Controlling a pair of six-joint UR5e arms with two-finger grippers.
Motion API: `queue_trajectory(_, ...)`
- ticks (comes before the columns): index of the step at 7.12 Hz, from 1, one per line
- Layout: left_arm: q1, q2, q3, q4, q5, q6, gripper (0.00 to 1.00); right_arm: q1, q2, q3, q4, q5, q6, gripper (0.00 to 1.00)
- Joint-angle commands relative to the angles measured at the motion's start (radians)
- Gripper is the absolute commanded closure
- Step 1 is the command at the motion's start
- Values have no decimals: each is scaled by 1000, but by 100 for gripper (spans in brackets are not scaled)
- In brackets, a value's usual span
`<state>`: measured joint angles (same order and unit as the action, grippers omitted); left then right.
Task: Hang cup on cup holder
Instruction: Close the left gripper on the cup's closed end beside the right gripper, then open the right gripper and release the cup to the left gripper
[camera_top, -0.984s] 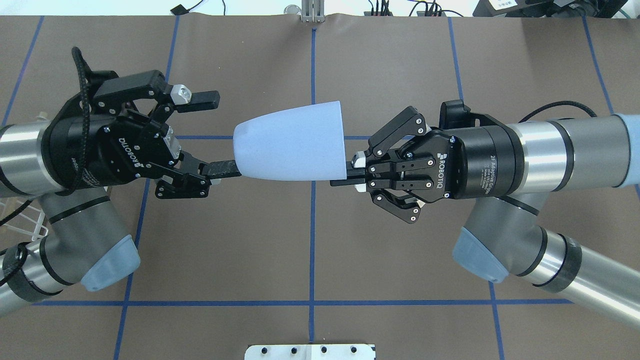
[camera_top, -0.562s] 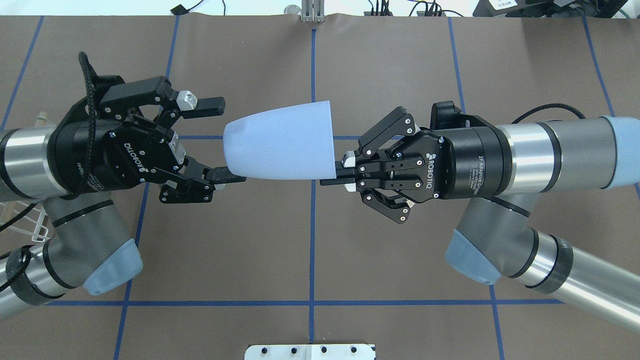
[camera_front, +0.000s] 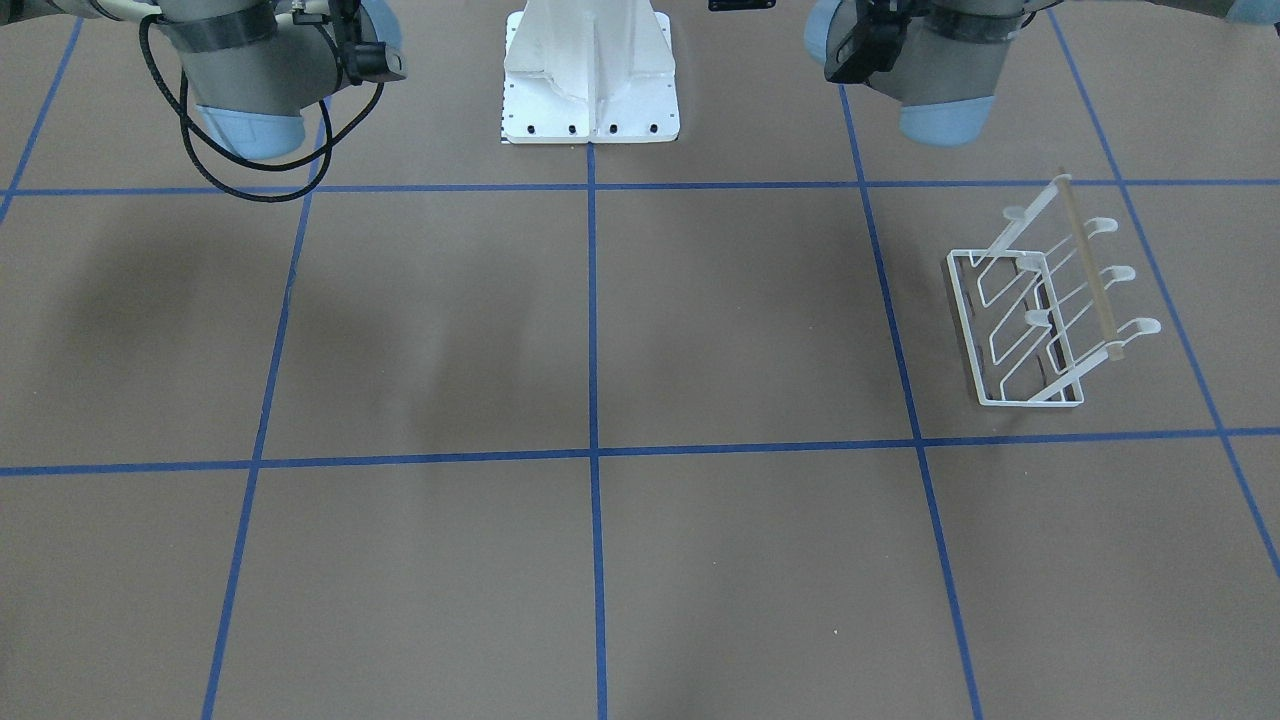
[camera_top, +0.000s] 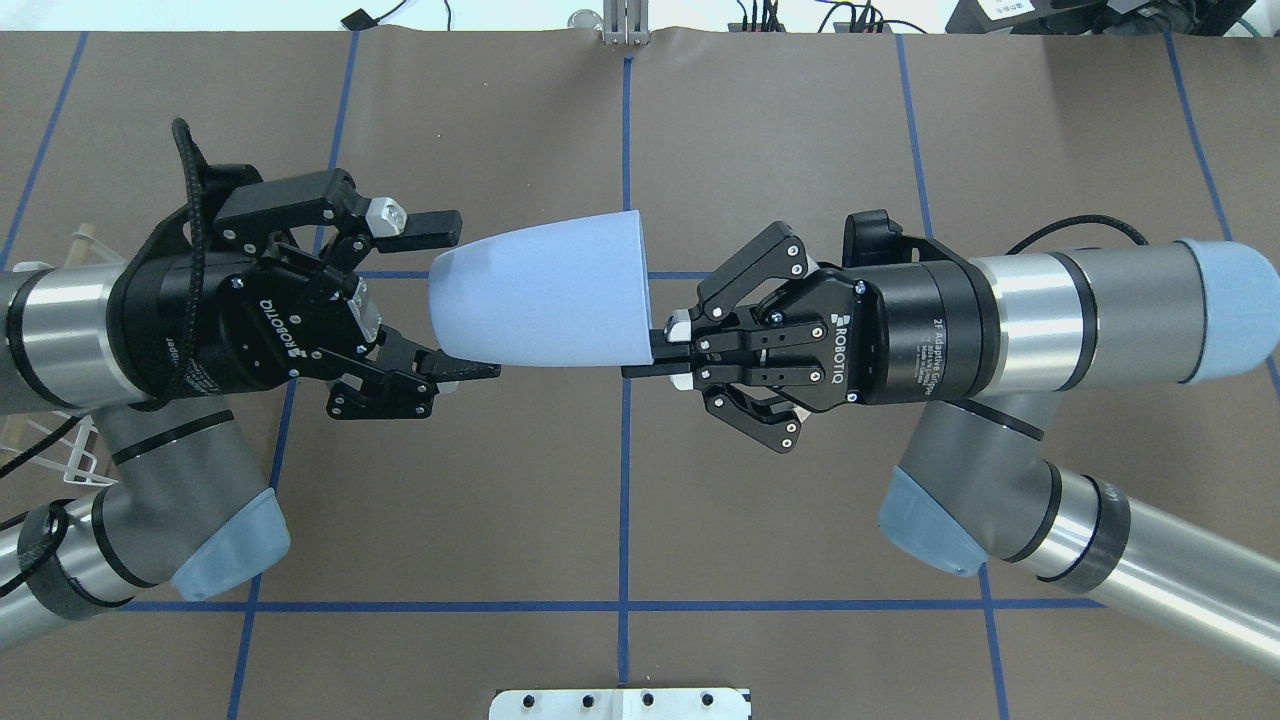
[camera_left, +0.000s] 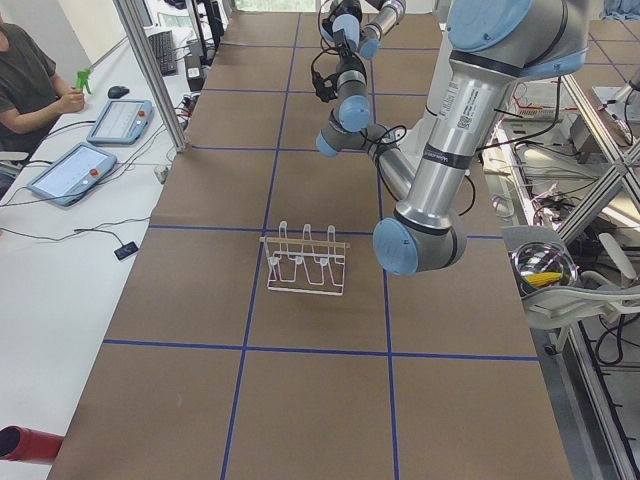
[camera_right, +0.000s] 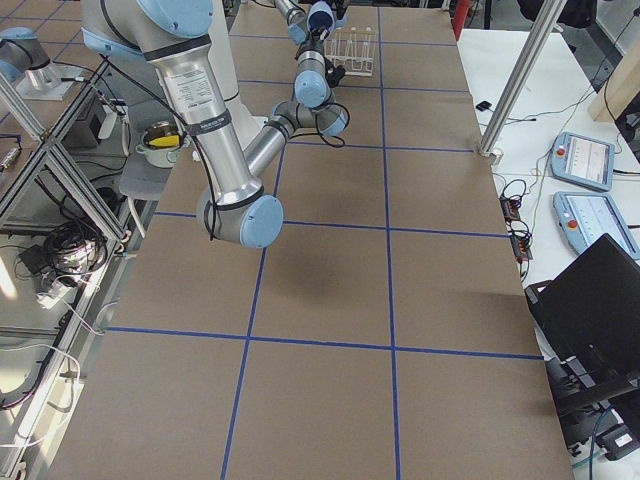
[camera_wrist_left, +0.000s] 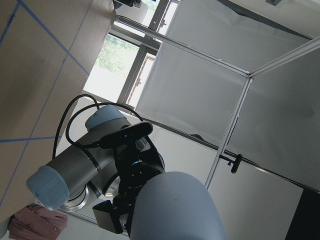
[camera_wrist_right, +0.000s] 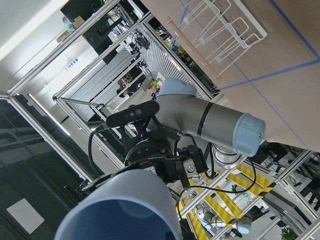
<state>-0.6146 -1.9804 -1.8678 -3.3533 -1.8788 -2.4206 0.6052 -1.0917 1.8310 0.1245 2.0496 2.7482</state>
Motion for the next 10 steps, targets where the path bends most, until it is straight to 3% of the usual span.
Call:
queue_trajectory(1,3,0,-1,0,0,-2,44,-15,1,-1,1,-9,-11,100)
queue_trajectory(2,3,3,-1,-3,0,2,99,-18,1,-1,-2,-11,-45,100)
queue_trajectory(3,3,5,-2,-3,0,3,100,-19,0,-1,-5,-29,-70,42)
queue_trajectory(4,3,8,-7,-3,-2,3,100,-21,0,-16,-3,-31,-87,41)
queue_trajectory(5,3,11,-8,-5,-2,3,100,-21,1,-22,-5,-32,-111,2)
queue_trajectory(10,-5,55,-36,-12,-16,5,100,45,-13,-56,-3,-62,-151,0)
